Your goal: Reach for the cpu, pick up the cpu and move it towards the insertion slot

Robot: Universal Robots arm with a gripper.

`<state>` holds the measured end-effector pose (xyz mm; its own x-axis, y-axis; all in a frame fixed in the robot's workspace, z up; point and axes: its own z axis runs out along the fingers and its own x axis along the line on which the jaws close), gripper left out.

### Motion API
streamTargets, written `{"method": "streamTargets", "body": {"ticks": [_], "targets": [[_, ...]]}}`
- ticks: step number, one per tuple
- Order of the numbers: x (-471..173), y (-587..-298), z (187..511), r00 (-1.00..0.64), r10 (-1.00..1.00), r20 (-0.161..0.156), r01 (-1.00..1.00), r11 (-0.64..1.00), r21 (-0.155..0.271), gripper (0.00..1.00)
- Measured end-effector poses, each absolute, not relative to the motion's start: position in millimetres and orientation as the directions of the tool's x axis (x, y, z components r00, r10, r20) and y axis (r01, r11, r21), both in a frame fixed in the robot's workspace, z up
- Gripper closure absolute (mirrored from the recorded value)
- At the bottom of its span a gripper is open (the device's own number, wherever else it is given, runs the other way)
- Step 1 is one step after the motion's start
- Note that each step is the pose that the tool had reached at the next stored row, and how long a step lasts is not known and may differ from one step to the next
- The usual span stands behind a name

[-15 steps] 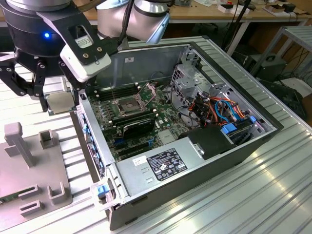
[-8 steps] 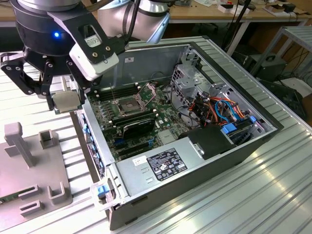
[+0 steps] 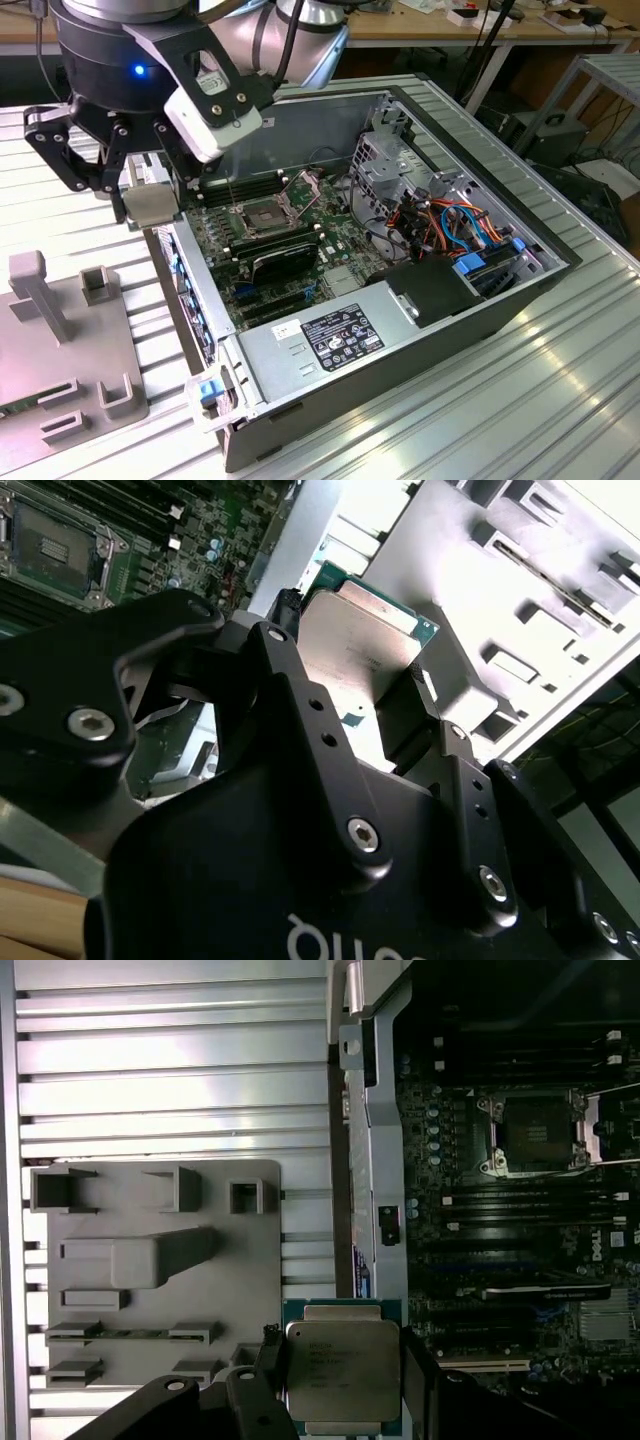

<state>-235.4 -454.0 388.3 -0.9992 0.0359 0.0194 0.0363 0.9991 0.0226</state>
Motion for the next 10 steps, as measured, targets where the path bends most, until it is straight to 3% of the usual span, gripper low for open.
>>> {"method": "streamTargets", "body": {"ticks": [10], "targets": [[-220.3, -454.0, 388.3, -0.999, 0.036, 0.019, 0.036, 0.999, 0.023, 0.45]]}}
